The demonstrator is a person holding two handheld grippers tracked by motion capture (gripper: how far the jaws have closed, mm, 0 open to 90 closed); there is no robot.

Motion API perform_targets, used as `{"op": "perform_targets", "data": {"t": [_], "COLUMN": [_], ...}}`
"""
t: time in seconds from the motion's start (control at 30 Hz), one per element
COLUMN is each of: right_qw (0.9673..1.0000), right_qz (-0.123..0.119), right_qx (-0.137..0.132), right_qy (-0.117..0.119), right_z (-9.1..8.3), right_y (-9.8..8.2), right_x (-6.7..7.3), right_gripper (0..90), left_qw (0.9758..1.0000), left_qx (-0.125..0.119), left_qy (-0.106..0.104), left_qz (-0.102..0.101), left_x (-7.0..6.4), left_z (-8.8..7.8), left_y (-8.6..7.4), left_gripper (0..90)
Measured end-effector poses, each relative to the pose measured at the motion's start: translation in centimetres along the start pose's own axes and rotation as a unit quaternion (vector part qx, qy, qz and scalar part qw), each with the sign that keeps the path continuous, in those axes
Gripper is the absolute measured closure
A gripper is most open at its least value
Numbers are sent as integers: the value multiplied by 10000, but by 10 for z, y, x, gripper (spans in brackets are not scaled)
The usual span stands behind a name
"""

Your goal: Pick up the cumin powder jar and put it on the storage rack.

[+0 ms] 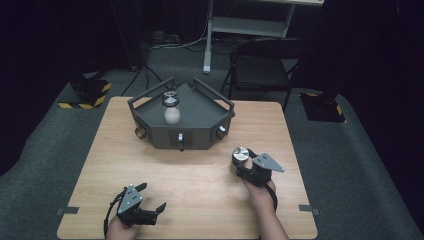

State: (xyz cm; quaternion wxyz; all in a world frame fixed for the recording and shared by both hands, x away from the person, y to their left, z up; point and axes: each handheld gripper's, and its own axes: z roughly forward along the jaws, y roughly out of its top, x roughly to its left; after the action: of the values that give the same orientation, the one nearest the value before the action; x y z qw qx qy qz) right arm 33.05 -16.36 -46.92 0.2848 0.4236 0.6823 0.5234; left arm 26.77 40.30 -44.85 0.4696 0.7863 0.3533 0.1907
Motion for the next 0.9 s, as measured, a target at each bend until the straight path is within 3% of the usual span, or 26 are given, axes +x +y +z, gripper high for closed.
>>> {"op": "perform_targets", "data": {"t": [0.6,0.77,0.9], "right_qw": [10000,9999,10000], "right_qz": [-32,-165,-23], "right_qx": [11,10,-23], "right_qy": [-14,1,-2], "right_z": [0,-1,0], "right_y": [3,6,4], "right_x": [1,4,3], "right_gripper": [341,342,343], "left_qw": [10000,10000,10000], "left_qx": [19,20,18], "left_qy": [-14,-13,-16], "left_qz": [16,4,-21], "left_x": [0,0,1], "left_z": [0,0,0], "left_y": [1,1,0], "left_gripper": [5,5,5]}}
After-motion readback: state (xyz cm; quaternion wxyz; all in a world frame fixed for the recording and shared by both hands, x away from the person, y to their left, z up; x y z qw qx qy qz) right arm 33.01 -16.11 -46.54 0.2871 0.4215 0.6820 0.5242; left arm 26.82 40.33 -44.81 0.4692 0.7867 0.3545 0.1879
